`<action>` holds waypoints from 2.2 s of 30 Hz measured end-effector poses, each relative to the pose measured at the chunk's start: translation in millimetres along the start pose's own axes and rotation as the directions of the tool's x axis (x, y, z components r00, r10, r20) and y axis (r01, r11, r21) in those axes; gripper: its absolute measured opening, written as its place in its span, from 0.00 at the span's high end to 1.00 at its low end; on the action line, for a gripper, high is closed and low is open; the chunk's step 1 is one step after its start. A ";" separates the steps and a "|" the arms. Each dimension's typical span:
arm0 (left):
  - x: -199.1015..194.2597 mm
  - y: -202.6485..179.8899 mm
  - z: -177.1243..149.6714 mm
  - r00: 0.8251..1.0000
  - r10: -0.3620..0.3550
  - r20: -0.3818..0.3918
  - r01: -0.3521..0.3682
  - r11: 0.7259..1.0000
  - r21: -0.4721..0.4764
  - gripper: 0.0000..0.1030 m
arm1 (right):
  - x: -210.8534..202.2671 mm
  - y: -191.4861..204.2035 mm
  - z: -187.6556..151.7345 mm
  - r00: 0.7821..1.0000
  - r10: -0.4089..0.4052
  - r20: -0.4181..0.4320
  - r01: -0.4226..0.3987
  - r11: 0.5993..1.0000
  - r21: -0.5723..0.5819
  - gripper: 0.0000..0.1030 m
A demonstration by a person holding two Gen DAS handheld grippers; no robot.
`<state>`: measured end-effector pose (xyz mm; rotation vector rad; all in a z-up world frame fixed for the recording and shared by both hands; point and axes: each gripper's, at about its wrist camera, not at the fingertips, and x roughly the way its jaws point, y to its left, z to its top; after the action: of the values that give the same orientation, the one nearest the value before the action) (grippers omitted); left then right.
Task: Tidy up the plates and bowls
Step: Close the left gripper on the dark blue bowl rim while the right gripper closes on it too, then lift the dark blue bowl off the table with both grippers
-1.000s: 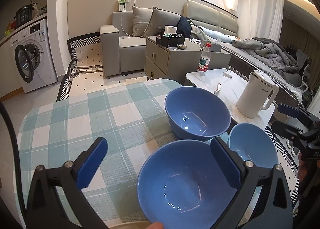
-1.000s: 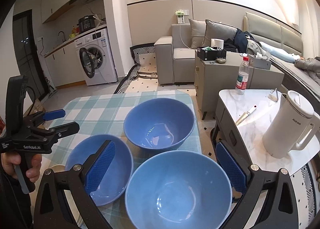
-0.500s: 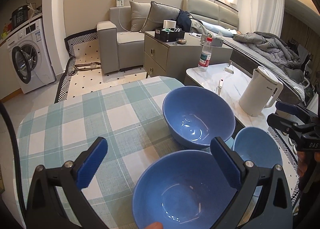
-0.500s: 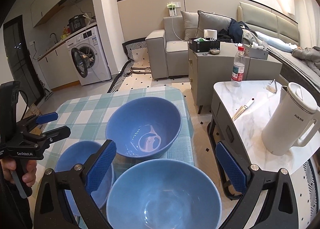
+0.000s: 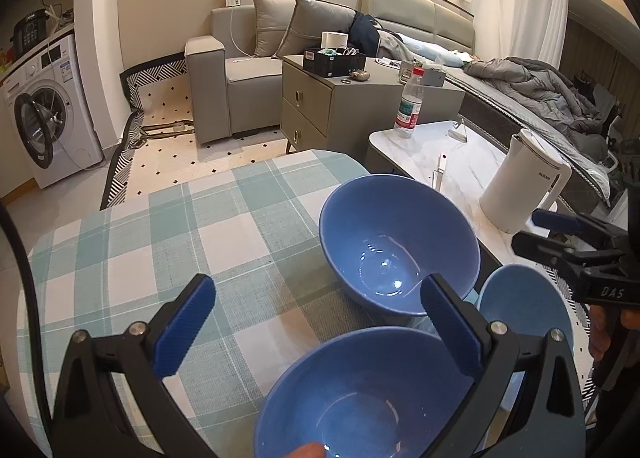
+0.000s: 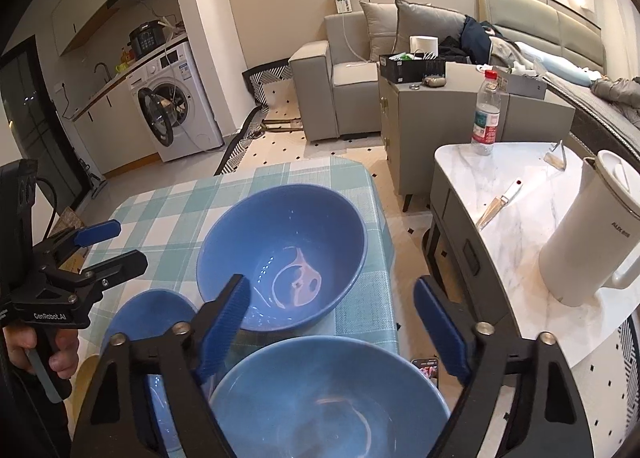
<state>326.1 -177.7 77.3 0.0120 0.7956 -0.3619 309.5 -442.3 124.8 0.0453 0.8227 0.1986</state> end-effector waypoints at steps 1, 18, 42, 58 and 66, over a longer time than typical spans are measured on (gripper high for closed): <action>1.8 -0.1 0.5 1.000 -0.005 -0.004 0.005 1.000 -0.001 0.01 | 3.1 0.4 -0.6 1.000 0.003 -0.012 -0.003 1.000 -0.002 0.26; 40.3 -9.3 3.7 0.996 -0.035 -0.085 0.036 0.999 0.020 0.21 | 44.7 -1.1 0.5 0.994 0.016 -0.110 -0.018 1.000 -0.019 0.36; 79.5 -13.2 2.5 0.980 -0.062 -0.191 0.062 0.998 -0.004 0.66 | 73.1 -4.3 2.2 0.988 -0.003 -0.152 -0.001 1.000 -0.029 0.58; 79.3 -24.4 4.3 0.982 -0.044 -0.186 0.056 0.996 0.062 0.74 | 72.0 1.9 1.3 0.992 -0.032 -0.126 0.023 0.997 -0.077 0.63; 68.5 -25.8 7.2 0.988 -0.044 -0.151 0.054 0.997 0.063 0.74 | 62.7 7.2 -0.5 0.994 -0.050 -0.094 0.041 0.994 -0.104 0.63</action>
<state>366.7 -224.4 37.6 0.0833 0.9330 -0.4380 349.5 -423.1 80.0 -0.0792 0.9084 0.2005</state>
